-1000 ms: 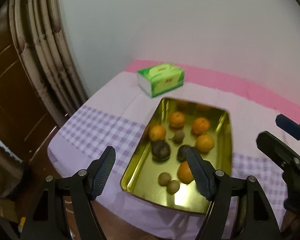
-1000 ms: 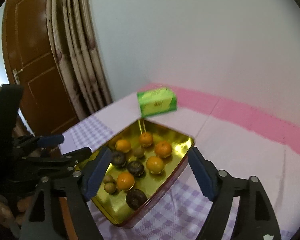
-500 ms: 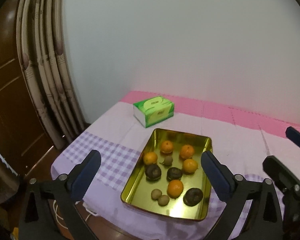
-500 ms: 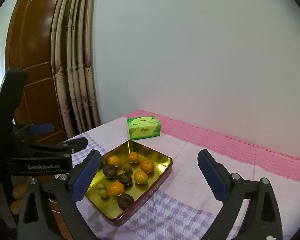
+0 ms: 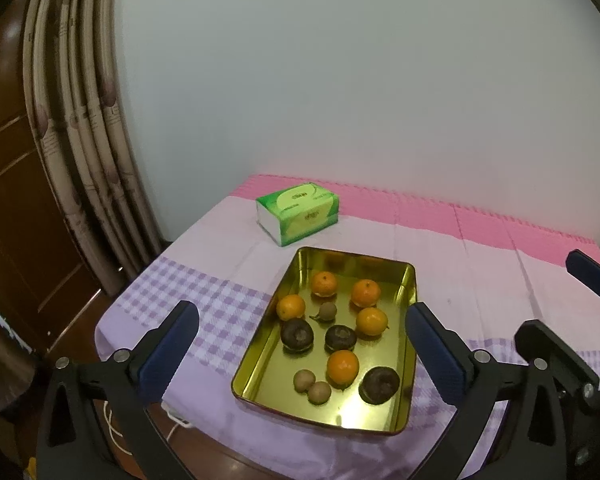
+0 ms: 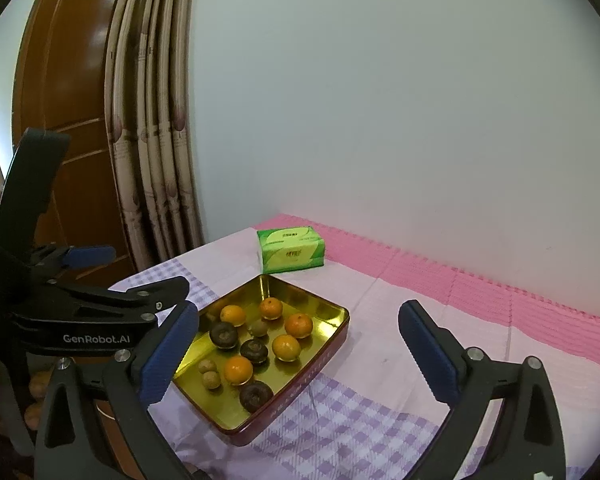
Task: Organize fruits
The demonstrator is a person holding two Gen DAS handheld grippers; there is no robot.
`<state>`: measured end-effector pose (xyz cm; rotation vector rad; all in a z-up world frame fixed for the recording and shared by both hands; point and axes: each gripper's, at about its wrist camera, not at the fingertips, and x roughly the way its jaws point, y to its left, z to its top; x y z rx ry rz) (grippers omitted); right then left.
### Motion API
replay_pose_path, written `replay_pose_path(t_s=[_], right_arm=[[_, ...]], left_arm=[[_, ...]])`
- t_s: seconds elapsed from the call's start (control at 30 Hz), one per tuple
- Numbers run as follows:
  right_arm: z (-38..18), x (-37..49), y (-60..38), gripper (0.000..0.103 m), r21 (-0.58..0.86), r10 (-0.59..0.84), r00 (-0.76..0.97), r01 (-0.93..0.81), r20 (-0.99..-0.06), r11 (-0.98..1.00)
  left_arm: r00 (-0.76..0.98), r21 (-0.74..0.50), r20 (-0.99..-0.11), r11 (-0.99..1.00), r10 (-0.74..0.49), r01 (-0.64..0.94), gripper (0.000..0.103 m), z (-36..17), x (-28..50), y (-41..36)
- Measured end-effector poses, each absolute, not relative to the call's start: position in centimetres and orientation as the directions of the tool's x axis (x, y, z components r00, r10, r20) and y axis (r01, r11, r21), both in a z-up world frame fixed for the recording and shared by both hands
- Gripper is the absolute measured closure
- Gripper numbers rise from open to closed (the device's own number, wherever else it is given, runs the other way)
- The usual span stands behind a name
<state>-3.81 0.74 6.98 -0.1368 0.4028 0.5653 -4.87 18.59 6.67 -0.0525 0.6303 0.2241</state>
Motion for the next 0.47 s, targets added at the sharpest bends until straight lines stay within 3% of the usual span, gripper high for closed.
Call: replay_pose_path(t_s=[0.27, 0.47], right_arm=[[5.4, -2.5, -0.7, 0.003, 0.030, 0.480, 0.749, -0.527, -0.456, 0.849], [2.2, 1.0, -6.3, 0.003, -0.001, 0.352, 0.763, -0.419, -0.542, 0.908]], left_arm=[[0.775, 0.015, -0.605, 0.975, 0.184, -0.220, 0.001, 5.7, -4.3, 18.7], [0.746, 0.025, -0.639, 0.974, 0.188, -0.224, 0.001, 4.7, -3.6, 18.6]])
